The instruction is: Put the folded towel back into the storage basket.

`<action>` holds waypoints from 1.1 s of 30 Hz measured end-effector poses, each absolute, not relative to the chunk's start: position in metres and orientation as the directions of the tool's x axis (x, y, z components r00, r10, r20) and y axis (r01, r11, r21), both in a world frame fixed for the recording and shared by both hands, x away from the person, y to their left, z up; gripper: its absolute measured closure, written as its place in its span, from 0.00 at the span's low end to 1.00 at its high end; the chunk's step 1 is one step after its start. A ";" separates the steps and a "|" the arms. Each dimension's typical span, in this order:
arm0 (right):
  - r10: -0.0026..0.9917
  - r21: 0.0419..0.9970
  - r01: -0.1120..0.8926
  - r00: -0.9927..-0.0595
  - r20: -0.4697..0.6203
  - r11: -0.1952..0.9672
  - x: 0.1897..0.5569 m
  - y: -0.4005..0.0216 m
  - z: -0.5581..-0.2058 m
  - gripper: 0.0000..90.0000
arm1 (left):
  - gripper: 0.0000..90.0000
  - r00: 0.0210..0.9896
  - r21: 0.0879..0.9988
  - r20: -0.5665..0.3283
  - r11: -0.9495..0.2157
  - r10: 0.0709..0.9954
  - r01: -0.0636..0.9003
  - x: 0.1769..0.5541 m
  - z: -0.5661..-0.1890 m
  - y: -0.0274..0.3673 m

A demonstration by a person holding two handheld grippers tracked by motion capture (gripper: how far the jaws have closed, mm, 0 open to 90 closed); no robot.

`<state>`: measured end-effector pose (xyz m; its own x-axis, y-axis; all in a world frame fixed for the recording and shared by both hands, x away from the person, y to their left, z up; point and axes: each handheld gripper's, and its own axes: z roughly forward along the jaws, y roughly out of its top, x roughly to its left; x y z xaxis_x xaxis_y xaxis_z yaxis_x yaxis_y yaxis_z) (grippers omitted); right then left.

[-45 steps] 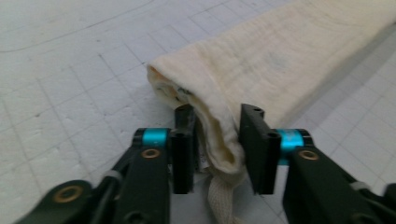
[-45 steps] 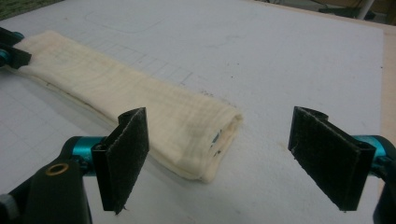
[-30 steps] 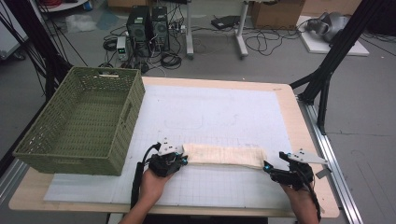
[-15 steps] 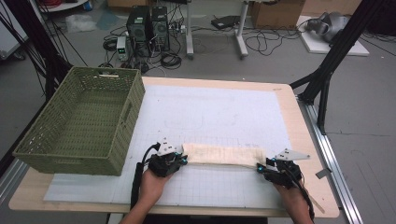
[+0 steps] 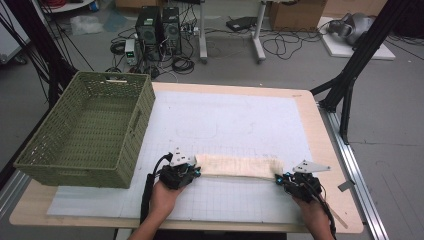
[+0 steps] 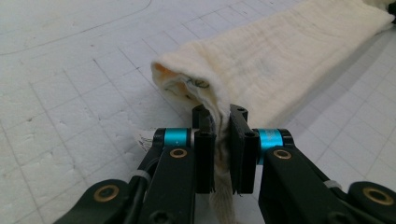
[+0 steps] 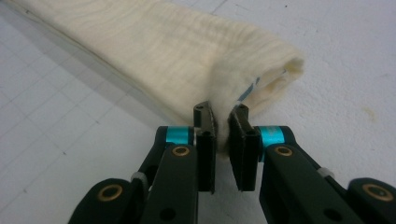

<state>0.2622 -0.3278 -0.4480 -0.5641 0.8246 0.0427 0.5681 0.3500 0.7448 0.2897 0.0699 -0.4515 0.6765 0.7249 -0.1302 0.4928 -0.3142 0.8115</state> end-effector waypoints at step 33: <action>0.755 0.878 0.388 -0.654 0.047 0.280 0.266 -0.339 -0.419 0.91 | 0.91 0.699 0.911 -0.117 -0.204 0.706 0.359 0.277 -0.414 0.098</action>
